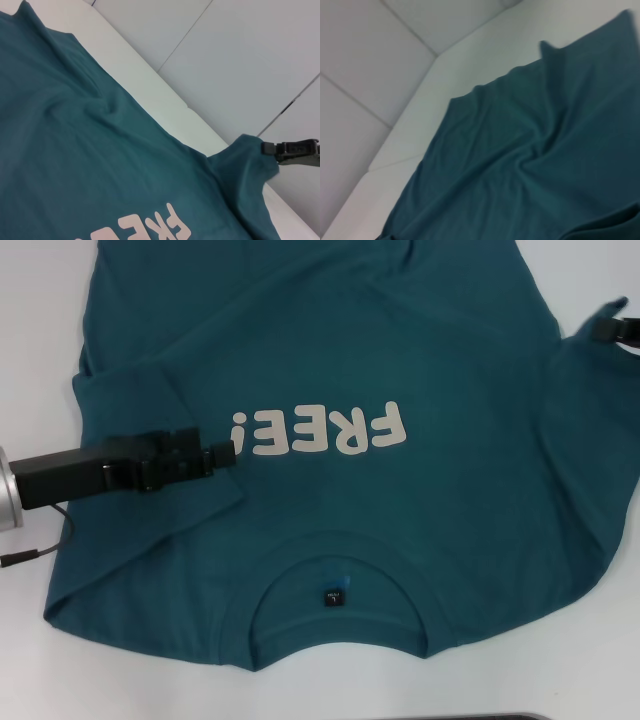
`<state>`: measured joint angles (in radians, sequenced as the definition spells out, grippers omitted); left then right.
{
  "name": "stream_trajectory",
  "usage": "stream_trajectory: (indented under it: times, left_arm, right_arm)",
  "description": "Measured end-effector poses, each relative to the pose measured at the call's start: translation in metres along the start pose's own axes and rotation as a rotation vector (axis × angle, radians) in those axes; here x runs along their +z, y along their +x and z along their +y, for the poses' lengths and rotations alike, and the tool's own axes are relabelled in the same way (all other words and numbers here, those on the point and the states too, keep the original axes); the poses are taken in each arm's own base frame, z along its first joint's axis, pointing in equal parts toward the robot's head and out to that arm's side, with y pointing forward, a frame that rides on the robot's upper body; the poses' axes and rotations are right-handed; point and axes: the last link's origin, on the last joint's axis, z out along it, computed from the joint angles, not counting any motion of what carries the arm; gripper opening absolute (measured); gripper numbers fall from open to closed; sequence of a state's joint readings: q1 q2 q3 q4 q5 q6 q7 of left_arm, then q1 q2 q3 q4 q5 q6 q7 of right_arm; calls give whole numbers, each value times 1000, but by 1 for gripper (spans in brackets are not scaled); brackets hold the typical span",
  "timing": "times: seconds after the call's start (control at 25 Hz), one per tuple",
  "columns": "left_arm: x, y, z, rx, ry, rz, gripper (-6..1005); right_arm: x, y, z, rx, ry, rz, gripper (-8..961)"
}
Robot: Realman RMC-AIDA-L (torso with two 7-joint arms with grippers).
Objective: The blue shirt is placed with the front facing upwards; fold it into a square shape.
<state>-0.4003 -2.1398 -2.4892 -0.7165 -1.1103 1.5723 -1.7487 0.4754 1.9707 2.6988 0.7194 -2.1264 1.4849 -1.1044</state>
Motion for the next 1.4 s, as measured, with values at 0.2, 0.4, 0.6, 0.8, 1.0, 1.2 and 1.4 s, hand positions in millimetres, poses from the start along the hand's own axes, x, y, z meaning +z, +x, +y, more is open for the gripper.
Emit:
stream_trajectory:
  times: [0.2, 0.4, 0.6, 0.8, 1.0, 1.2, 1.4]
  left_arm:
    - [1, -2, 0, -8, -2, -1, 889]
    - [0, -2, -1, -9, 3, 0, 888]
    - [0, -1, -1, -9, 4, 1, 889]
    - [1, 0, -1, -5, 4, 0, 889]
    - [1, 0, -1, -2, 5, 0, 888]
    - [1, 1, -1, 0, 4, 0, 888]
    - [1, 1, -2, 4, 5, 0, 888]
  right_arm:
    - [19, -1, 11, -21, -32, 28, 94]
    - [36, 5, 20, -30, -73, 57, 102]
    - [54, 10, 31, -37, -120, 113, 111]
    - [68, 6, 42, -53, -150, 126, 219]
    - [71, 2, 44, -64, -152, 120, 326]
    - [60, 2, 32, -33, -103, 107, 513]
    - [38, 11, 17, 17, -64, 116, 673]
